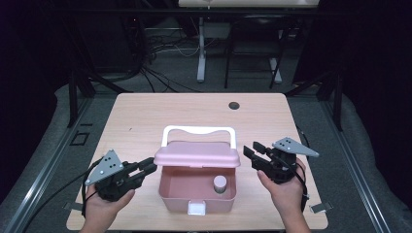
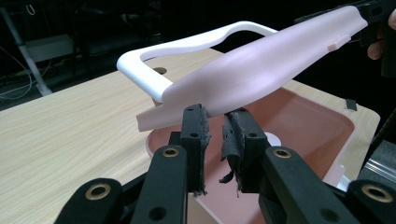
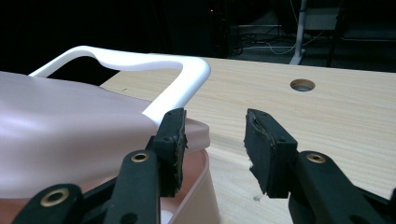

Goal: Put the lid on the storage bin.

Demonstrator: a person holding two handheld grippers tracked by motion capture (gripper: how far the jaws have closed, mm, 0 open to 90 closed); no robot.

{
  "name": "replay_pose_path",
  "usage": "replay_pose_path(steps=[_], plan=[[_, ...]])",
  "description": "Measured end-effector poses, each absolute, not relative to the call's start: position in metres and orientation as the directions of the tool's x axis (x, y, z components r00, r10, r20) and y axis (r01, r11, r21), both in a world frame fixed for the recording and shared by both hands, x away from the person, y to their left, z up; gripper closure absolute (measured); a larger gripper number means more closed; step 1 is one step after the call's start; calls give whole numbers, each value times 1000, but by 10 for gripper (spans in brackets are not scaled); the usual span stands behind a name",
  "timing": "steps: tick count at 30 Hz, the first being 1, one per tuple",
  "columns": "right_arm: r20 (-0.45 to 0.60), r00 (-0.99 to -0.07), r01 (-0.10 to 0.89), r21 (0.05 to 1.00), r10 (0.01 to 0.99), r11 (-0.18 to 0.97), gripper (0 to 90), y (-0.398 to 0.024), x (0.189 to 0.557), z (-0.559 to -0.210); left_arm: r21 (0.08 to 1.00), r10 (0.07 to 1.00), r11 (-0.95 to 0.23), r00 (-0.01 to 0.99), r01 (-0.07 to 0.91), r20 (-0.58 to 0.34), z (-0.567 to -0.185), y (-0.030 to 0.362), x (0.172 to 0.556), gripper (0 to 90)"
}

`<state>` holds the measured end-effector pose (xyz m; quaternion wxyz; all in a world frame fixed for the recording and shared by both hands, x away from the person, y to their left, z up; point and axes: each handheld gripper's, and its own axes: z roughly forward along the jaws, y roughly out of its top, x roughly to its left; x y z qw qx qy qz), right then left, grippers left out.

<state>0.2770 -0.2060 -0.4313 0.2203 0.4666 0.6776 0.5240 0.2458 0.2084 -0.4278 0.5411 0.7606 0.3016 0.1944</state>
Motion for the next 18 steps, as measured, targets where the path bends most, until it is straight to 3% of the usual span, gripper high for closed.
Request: replay_pose_path(steps=[18], plan=[[196,-463,404,915,864,9,579,-207,278,-432,938,667,-238,744,253,-32,-436,209,239,771]])
